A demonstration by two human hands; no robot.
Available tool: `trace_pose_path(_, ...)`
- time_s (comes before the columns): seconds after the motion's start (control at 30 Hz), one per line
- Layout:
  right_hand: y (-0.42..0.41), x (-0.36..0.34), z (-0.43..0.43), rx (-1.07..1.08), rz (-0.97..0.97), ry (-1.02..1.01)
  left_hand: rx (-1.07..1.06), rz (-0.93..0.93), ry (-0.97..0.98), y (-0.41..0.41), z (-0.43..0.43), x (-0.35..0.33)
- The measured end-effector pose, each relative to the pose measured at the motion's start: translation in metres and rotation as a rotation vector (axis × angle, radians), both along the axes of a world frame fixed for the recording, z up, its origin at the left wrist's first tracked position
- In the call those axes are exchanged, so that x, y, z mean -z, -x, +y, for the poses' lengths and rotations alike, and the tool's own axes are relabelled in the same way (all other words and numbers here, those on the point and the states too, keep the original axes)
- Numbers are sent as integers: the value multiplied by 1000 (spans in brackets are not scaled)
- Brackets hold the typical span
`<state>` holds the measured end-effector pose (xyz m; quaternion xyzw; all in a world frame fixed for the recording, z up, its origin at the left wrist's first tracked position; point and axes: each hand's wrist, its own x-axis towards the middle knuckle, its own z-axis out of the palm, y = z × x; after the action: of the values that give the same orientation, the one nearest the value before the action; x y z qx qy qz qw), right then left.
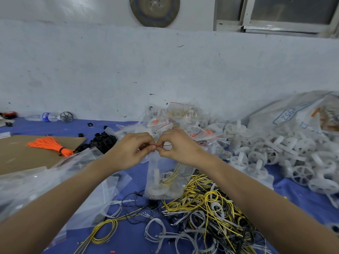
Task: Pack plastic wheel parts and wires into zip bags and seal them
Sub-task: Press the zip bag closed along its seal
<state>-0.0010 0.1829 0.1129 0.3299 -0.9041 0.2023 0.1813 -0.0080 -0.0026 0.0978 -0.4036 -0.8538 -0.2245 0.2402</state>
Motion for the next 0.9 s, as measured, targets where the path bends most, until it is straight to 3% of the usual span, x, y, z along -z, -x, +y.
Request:
trace_pose_path(0.43,-4,5,9,15,-25,183,3,14,30,-3,0,-3)
trace_pose_path(0.9,-6,10,10,22,30,113,-48,34,43,-4,7,2)
